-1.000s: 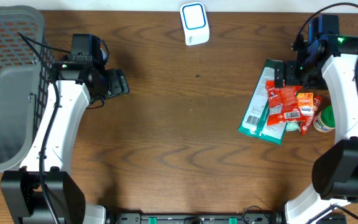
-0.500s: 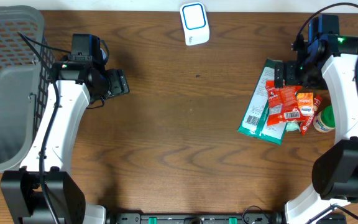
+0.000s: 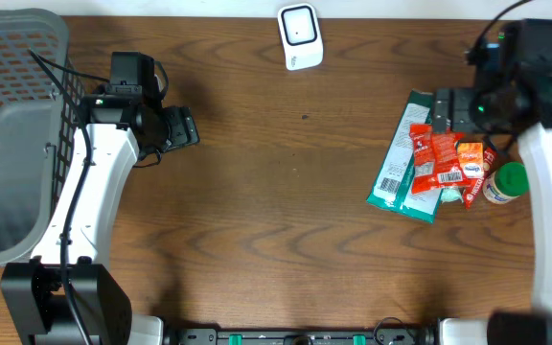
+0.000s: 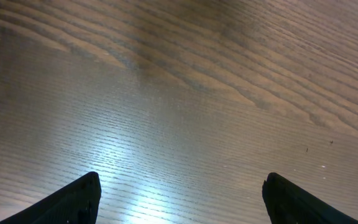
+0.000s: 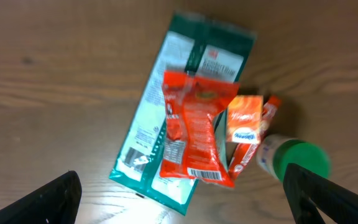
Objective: Scan the item barcode
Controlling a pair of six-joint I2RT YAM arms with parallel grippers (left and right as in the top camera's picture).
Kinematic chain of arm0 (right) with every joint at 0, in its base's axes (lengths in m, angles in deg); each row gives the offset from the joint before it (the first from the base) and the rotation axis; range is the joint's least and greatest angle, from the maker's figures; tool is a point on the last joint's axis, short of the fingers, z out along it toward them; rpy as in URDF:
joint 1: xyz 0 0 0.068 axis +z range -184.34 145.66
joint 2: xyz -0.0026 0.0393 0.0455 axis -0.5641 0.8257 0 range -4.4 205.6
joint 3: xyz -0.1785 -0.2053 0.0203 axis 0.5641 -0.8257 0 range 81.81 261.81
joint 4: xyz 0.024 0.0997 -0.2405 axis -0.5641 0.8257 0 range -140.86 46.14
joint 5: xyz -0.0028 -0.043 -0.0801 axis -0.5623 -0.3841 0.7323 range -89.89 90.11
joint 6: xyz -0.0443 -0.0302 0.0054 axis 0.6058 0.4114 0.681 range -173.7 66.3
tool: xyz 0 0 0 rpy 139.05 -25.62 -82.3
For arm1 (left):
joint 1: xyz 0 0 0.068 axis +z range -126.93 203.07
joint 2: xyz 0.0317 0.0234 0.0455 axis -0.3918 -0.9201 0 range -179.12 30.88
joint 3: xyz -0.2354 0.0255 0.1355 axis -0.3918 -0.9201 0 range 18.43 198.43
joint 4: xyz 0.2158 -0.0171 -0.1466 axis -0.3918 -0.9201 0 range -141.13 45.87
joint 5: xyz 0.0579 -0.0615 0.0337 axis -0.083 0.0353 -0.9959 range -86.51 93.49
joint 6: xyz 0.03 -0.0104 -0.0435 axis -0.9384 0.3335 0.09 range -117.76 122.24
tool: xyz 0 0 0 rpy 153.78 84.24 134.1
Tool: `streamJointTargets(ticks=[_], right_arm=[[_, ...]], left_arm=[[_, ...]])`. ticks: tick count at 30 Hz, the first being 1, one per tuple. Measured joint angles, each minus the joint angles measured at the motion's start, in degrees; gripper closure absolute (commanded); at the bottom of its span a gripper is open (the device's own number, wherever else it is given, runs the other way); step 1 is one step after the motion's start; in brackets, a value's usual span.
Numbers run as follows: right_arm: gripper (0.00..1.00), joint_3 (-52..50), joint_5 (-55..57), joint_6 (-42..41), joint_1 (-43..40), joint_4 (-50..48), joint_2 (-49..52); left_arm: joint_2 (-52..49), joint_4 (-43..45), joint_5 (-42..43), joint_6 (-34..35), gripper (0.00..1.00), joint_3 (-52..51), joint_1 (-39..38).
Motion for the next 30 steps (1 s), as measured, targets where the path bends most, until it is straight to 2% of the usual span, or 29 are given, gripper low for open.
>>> streamJointTargets(ticks=[23, 30], right_arm=[[0.01, 0.11, 0.28, 0.02, 0.00, 0.17, -36.94], [0.01, 0.20, 2.34, 0.02, 1.42, 2.84, -46.93]], left_arm=[[0.00, 0.02, 0.00, 0.00, 0.16, 0.00, 0.00], [0.00, 0.00, 0.02, 0.00, 0.16, 0.00, 0.00]])
